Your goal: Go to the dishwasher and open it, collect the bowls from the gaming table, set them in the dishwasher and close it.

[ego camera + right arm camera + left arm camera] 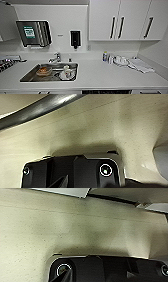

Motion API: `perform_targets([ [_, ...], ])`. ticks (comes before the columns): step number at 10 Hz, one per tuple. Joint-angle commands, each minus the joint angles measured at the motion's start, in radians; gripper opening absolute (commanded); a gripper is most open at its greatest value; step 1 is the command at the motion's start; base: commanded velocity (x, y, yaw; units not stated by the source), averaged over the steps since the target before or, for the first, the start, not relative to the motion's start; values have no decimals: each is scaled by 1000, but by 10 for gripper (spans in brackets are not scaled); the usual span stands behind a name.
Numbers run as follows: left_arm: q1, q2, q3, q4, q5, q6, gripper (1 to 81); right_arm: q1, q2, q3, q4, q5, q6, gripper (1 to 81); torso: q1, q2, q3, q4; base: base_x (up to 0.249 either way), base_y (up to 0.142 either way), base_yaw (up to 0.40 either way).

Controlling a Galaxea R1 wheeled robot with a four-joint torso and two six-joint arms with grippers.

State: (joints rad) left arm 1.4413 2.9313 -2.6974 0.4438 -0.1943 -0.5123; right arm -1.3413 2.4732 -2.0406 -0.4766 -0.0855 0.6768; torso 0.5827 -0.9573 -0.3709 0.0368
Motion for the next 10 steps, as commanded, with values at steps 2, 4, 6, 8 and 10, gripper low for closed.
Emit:
perform_targets([
  [2,-58,-7,-4,-1,33,2,811,76,-41,-16,-10,-39,-3,811,82,-128,0,0,0,0,0],
  [4,-58,-7,-7,-2,35,2,811,79,-40,-13,-10,-39,-3,811,131,-207,0,0,0,0,0],
  [6,-58,-7,-7,-2,35,0,811,78,-40,-12,-11,-39,-3,811,108,-174,-51,0,0,0,0],
  [8,-58,-7,-7,-2,35,0,811,79,-40,-7,-11,-39,-3,811,120,-193,-91,0,0,0,0],
  [10,-58,-9,-7,-2,35,0,811,79,-35,-8,-13,-37,-3,811,123,-198,-63,0,0,0,0],
])
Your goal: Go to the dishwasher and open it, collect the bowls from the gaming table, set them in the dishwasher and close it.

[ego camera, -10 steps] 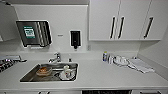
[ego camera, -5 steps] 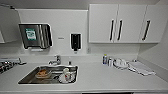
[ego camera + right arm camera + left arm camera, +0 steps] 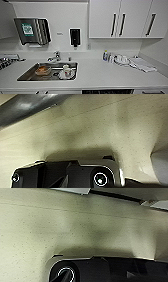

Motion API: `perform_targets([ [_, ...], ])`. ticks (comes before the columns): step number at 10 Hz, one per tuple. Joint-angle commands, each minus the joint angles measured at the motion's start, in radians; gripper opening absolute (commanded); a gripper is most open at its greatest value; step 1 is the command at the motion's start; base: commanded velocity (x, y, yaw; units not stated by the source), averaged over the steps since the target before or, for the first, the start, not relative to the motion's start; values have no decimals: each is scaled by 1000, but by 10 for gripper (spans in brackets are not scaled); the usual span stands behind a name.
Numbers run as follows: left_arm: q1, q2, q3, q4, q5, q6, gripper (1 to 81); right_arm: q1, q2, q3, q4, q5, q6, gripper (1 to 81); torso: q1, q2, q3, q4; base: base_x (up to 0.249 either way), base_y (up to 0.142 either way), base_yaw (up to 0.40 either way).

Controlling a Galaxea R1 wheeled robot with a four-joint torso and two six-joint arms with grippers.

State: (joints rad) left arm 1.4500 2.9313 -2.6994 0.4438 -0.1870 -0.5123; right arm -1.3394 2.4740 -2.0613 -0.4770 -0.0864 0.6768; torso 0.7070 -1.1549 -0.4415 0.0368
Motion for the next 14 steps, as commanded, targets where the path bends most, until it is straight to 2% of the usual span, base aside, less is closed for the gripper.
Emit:
perform_targets([
  [1,-67,-9,-5,-2,27,0,811,73,-22,0,-11,-36,-2,811,0,0,1,0,0,0,0],
  [3,-67,-9,-5,-4,32,0,811,73,36,-57,-5,-23,3,811,0,0,-5,0,0,0,0],
  [4,-67,-13,-5,-5,34,0,811,74,64,-87,-6,-16,1,811,64,-100,-3,0,0,0,0],
  [7,-67,-10,-5,-5,31,0,811,67,78,-117,-11,-16,-2,811,90,-141,-4,0,0,0,0],
  [8,-67,-7,-5,-4,31,0,811,64,73,-121,-11,-15,0,811,47,-76,-4,0,0,0,0],
  [9,-67,-7,-5,-2,31,0,811,62,70,-121,0,-12,4,811,66,-106,-4,0,0,0,0],
  [10,-67,-7,-5,-1,31,-2,811,65,58,-123,1,22,12,811,72,-115,-4,0,0,0,0],
  [11,-67,-7,-5,-2,31,-1,811,68,36,-115,59,68,67,811,78,-125,-4,0,0,0,0],
  [14,-67,-6,-5,-2,31,0,811,71,39,-117,283,106,216,811,78,-127,-3,0,0,0,0],
])
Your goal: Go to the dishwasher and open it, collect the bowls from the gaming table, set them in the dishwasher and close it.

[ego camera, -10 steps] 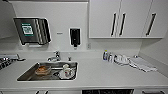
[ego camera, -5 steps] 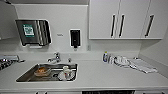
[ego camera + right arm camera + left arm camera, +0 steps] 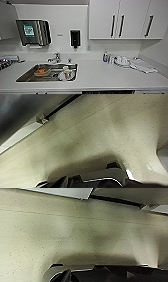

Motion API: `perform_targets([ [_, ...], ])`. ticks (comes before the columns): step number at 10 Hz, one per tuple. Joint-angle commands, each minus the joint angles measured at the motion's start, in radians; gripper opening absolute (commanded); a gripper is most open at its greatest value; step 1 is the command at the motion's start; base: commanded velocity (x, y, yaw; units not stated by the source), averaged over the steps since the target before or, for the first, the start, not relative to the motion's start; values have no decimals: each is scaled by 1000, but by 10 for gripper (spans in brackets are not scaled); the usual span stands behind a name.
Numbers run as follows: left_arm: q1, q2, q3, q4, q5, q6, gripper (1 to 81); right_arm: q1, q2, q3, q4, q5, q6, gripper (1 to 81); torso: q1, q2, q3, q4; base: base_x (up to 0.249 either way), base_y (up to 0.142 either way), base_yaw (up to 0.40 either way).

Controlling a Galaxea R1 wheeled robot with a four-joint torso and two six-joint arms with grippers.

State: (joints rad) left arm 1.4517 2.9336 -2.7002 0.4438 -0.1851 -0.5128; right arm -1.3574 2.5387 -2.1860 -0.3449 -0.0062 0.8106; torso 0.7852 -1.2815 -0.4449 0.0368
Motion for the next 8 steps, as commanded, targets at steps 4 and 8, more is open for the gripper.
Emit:
perform_targets([
  [4,-64,-19,-4,-7,35,-1,811,129,53,-9,391,77,137,811,0,0,0,0,0,0,0],
  [8,-56,-25,-4,-7,36,-1,811,178,67,-6,503,181,182,811,0,0,0,0,0,0,0],
])
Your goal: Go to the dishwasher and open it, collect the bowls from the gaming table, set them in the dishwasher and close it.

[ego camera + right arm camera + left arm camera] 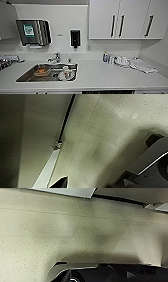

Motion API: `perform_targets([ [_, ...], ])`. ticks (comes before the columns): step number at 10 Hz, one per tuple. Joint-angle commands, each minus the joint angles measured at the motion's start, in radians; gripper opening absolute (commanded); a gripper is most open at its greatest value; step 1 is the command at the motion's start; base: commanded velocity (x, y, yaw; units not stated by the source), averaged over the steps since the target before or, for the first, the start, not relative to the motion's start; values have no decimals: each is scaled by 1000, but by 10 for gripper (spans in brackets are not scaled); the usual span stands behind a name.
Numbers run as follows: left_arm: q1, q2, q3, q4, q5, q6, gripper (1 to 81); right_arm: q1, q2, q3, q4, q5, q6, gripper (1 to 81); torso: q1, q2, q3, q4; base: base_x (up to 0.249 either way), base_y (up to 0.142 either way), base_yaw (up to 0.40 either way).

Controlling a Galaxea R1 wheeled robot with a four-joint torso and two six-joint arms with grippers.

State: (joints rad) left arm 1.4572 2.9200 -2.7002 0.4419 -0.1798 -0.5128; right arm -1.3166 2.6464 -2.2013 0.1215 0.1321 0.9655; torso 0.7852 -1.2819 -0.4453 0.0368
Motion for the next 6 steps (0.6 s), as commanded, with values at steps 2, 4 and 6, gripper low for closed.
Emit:
perform_targets([
  [2,-56,-11,-4,-5,31,-1,811,183,-61,52,37,61,35,811,0,0,0,0,0,0,0],
  [4,-51,-11,-4,-5,31,-1,811,255,-127,149,32,64,36,811,0,0,0,0,0,0,0],
  [6,-51,-10,-4,-5,31,-1,811,352,-191,233,3,50,33,811,0,0,0,0,0,0,0],
])
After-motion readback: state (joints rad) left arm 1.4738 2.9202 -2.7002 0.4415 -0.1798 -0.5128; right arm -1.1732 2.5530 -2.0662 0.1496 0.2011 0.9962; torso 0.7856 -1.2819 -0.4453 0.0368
